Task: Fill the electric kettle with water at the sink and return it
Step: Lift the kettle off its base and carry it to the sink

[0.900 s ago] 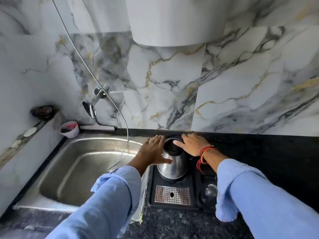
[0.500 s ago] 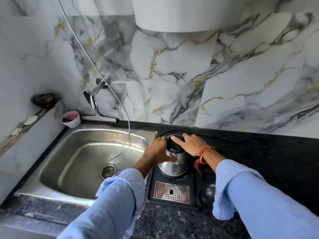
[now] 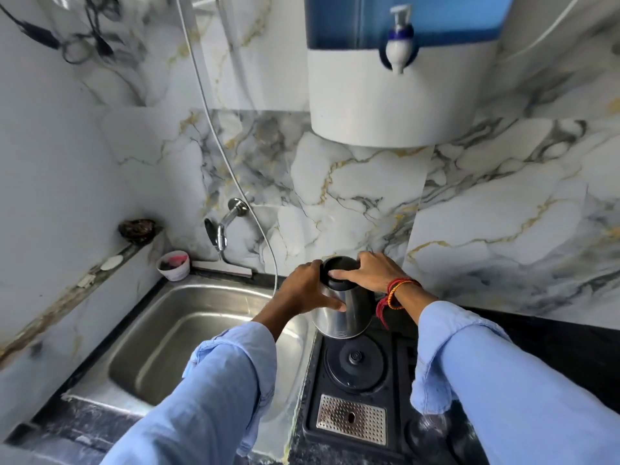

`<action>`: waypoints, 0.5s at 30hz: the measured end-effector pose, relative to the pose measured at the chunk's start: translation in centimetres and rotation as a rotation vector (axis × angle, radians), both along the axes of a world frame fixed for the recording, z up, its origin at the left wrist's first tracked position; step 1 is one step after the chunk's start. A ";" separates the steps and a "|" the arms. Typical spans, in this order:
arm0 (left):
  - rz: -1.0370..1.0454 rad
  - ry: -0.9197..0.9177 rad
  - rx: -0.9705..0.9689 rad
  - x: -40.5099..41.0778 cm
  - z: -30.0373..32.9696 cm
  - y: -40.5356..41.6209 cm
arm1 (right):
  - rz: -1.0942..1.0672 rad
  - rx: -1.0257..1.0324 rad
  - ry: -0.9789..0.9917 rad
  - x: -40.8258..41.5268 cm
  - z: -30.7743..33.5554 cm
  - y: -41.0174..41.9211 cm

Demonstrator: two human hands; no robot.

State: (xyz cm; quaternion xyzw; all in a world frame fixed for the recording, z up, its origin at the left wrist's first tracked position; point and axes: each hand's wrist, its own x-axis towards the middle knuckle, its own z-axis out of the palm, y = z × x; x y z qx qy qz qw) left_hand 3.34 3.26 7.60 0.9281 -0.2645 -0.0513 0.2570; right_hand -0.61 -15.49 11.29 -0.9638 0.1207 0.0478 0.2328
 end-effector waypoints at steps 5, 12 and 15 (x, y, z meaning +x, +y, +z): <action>0.018 -0.149 0.063 1.3 3.2 4.6 | 0.025 -0.049 -0.072 2.4 3.5 4.5; 0.122 -0.182 0.029 3.5 1.6 12.9 | 0.040 0.039 -0.043 5.9 4.2 12.0; 0.107 -0.110 -0.050 5.4 0.2 16.7 | 0.022 0.097 -0.036 7.6 3.4 15.3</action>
